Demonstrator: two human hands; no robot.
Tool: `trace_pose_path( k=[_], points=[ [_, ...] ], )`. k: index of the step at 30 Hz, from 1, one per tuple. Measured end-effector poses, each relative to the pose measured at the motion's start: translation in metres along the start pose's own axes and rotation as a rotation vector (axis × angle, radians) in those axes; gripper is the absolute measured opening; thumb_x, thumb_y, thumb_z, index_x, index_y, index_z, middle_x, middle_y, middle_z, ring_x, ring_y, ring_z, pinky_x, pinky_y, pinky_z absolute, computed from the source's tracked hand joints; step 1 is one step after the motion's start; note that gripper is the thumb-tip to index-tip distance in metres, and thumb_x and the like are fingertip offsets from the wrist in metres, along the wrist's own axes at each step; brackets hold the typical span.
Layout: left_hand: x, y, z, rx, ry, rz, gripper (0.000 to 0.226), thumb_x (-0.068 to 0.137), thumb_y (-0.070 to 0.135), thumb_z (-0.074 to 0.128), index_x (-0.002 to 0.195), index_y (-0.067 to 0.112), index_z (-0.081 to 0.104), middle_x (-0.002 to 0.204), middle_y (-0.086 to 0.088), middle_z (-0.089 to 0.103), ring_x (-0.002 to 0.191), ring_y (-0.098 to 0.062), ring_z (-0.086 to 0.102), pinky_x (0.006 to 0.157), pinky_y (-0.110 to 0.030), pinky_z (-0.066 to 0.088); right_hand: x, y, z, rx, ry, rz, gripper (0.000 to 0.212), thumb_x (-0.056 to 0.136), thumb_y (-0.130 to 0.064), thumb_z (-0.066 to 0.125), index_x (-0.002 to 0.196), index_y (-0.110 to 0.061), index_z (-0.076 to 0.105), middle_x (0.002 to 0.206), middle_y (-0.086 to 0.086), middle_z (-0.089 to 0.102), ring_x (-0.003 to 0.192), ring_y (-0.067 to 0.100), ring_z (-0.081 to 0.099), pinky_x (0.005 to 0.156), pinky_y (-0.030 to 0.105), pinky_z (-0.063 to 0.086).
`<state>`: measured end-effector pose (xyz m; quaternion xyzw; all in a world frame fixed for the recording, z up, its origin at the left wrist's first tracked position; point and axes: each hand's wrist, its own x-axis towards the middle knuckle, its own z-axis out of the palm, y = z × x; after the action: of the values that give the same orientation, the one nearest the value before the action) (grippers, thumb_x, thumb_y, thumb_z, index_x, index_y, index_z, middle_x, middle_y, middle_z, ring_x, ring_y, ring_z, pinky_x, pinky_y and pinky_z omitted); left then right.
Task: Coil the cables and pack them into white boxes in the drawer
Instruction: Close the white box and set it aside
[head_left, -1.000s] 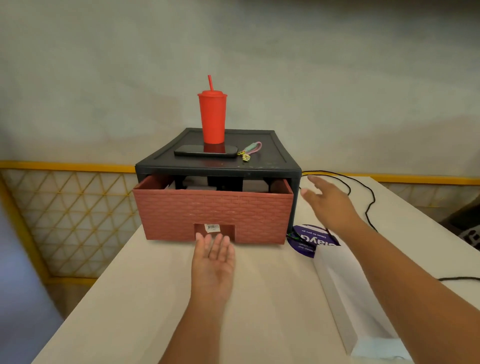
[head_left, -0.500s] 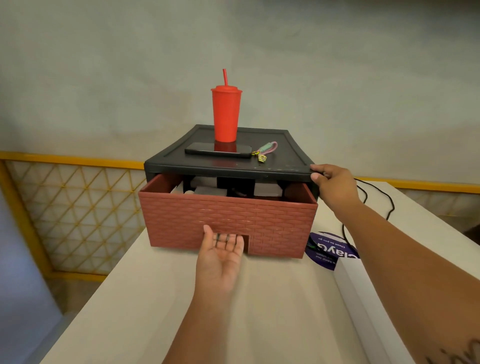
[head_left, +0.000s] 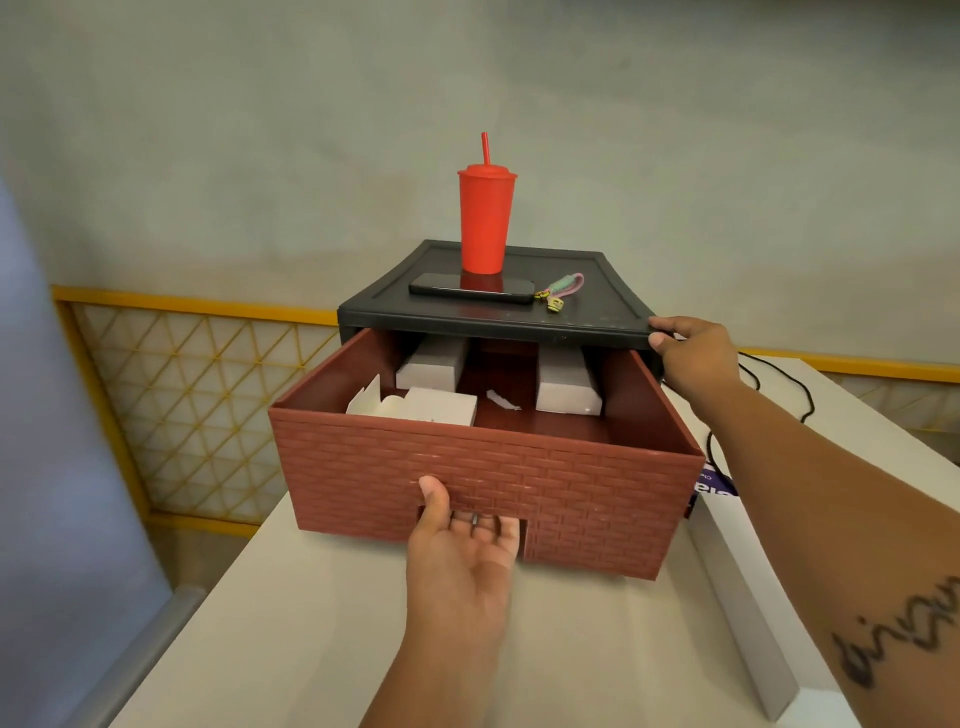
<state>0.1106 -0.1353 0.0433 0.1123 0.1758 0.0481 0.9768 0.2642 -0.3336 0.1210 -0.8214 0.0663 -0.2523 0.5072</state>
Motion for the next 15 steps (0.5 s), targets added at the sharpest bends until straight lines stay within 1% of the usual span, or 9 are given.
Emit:
trace_pose_path(
  k=[4,7,9,10,12,14,15],
  points=[
    [-0.019,0.002,-0.011,0.002,0.015,0.022,0.025,0.088,0.033,0.055,0.092,0.009,0.059,0.077,-0.004,0.063,0.076,-0.017,0.059,0.084,-0.034,0.049,0.001,0.002,0.001,-0.005,0.009,-0.004,0.028,0.091,-0.012,0.057,0.117,-0.014,0.064,0.123,0.01,0.06,0.112,0.027,0.056,0.098,0.031,0.043],
    [-0.026,0.002,-0.017,0.044,0.017,0.048,0.025,0.086,0.033,0.055,0.092,0.009,0.059,0.069,-0.003,0.061,0.068,-0.015,0.057,0.078,-0.033,0.05,0.0,0.003,-0.001,0.002,0.009,-0.005,0.029,0.091,-0.012,0.056,0.119,-0.014,0.063,0.124,0.009,0.06,0.114,0.026,0.055,0.101,0.033,0.042],
    [-0.029,-0.001,-0.019,0.11,0.072,0.067,0.026,0.086,0.035,0.056,0.083,0.009,0.056,0.067,-0.003,0.054,0.066,-0.015,0.052,0.075,-0.032,0.049,-0.001,0.005,-0.004,-0.042,-0.038,-0.019,0.034,0.092,-0.015,0.055,0.125,-0.015,0.058,0.128,0.009,0.058,0.118,0.027,0.053,0.104,0.037,0.041],
    [-0.03,-0.002,-0.02,0.156,0.111,0.079,0.03,0.086,0.037,0.055,0.077,0.009,0.053,0.066,-0.003,0.05,0.065,-0.015,0.051,0.073,-0.031,0.048,-0.002,0.005,-0.007,-0.092,-0.081,-0.02,0.039,0.092,-0.018,0.054,0.131,-0.017,0.053,0.131,0.008,0.056,0.12,0.029,0.052,0.105,0.039,0.039],
    [-0.031,-0.004,-0.022,0.247,0.156,0.086,0.036,0.086,0.042,0.055,0.071,0.01,0.048,0.066,-0.003,0.049,0.065,-0.015,0.051,0.071,-0.029,0.047,-0.01,0.009,-0.017,-0.215,-0.165,-0.007,0.052,0.094,-0.03,0.052,0.143,-0.024,0.035,0.134,0.01,0.053,0.119,0.033,0.052,0.104,0.042,0.039],
    [-0.034,-0.006,-0.025,0.31,0.159,0.065,0.035,0.086,0.043,0.055,0.073,0.011,0.049,0.067,-0.004,0.051,0.065,-0.016,0.052,0.069,-0.029,0.048,-0.022,0.021,-0.031,-0.324,-0.212,0.014,0.062,0.094,-0.041,0.046,0.148,-0.027,0.018,0.134,0.015,0.052,0.119,0.037,0.051,0.102,0.043,0.039],
    [-0.035,-0.009,-0.027,0.343,0.154,0.045,0.034,0.086,0.043,0.055,0.075,0.011,0.05,0.067,-0.005,0.052,0.064,-0.017,0.051,0.068,-0.03,0.048,-0.03,0.029,-0.039,-0.379,-0.227,0.025,0.062,0.095,-0.042,0.043,0.148,-0.026,0.015,0.134,0.016,0.052,0.121,0.037,0.049,0.101,0.042,0.037]
  ],
)
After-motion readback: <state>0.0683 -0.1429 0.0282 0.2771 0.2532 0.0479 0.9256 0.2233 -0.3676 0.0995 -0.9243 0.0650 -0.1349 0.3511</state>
